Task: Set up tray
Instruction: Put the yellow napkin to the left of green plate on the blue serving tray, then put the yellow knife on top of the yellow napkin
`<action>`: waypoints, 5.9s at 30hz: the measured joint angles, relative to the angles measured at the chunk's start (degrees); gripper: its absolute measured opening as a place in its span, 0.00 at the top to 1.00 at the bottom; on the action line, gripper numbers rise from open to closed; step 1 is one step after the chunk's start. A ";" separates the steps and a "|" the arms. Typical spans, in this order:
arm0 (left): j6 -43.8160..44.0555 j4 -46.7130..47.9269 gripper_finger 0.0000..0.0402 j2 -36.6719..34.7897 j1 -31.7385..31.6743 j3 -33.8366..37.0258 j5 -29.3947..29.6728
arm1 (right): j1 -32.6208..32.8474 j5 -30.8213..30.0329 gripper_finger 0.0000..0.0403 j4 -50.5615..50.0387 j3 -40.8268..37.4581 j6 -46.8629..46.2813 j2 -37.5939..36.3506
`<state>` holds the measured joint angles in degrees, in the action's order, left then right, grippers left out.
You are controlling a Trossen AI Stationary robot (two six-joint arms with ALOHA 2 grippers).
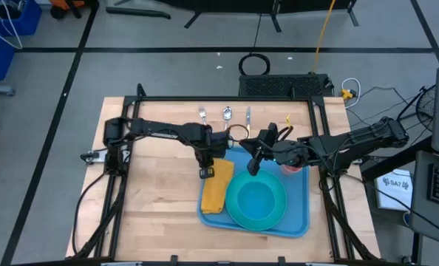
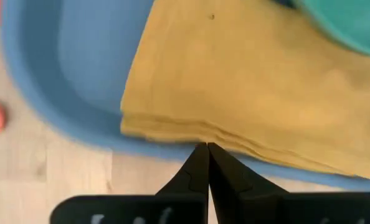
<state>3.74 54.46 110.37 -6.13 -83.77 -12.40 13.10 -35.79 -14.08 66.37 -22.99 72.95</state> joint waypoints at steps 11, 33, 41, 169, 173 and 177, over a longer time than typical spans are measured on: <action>9.40 -4.53 1.00 -8.85 3.22 -0.02 -8.45 | -0.42 0.06 0.92 0.59 0.00 1.41 0.00; 13.68 -18.44 1.00 1.59 12.16 0.02 -17.32 | -0.72 0.39 0.92 0.45 0.00 1.37 0.04; 16.33 -20.02 1.00 5.21 14.99 0.06 -15.11 | -0.74 1.89 0.92 0.97 0.00 1.32 0.04; 27.26 -42.74 0.35 -71.69 -26.10 50.84 -6.61 | -39.11 36.62 0.57 -26.30 19.63 -30.48 28.43; 25.91 -42.80 0.35 -71.67 -26.10 50.84 -6.60 | -40.73 40.21 0.59 -28.14 19.63 -30.96 30.26; 25.51 -43.65 0.37 -71.67 -26.11 50.84 -6.61 | -41.59 45.65 0.54 -30.68 19.61 -32.08 32.51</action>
<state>29.25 10.81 38.70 -32.24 -32.93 -19.02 -28.49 9.86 -44.76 85.97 -55.07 105.45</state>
